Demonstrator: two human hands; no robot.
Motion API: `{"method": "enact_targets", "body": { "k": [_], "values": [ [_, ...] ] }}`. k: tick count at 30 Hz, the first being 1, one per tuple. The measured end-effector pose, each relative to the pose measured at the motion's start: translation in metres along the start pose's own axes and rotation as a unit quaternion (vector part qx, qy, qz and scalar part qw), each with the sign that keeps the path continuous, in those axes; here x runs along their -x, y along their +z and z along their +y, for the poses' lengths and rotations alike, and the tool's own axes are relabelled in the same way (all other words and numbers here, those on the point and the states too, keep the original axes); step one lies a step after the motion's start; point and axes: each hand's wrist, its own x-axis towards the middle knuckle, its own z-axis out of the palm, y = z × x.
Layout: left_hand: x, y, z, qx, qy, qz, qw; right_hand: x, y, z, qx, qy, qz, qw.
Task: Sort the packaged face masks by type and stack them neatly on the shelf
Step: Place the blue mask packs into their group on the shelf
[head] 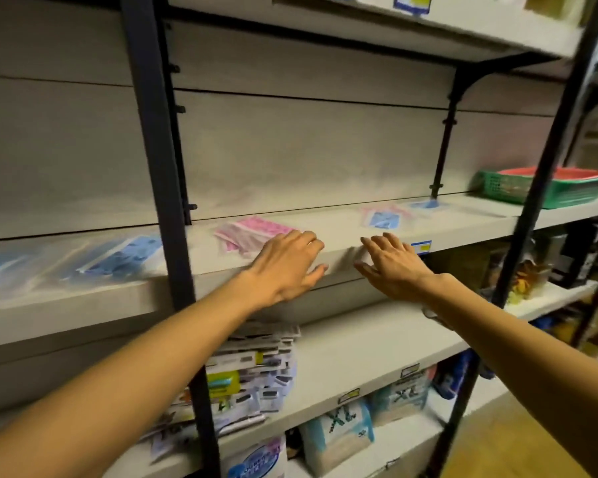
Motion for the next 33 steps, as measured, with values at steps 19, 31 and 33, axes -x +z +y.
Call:
{"method": "enact_targets", "body": {
  "k": [19, 31, 33],
  "values": [
    [-0.241, 0.103, 0.058, 0.050, -0.123, -0.111, 0.985, -0.137, 0.033, 0.233, -0.033, 0.058, -0.054, 0.996],
    [-0.318, 0.151, 0.034, 0.101, -0.300, -0.158, 0.935, -0.259, 0.058, 0.298, -0.211, -0.031, -0.030, 0.977],
    [-0.316, 0.154, 0.027, 0.165, -0.338, -0.144, 0.916, -0.272, 0.064, 0.293, -0.230, -0.036, -0.043, 0.972]
  ]
}}
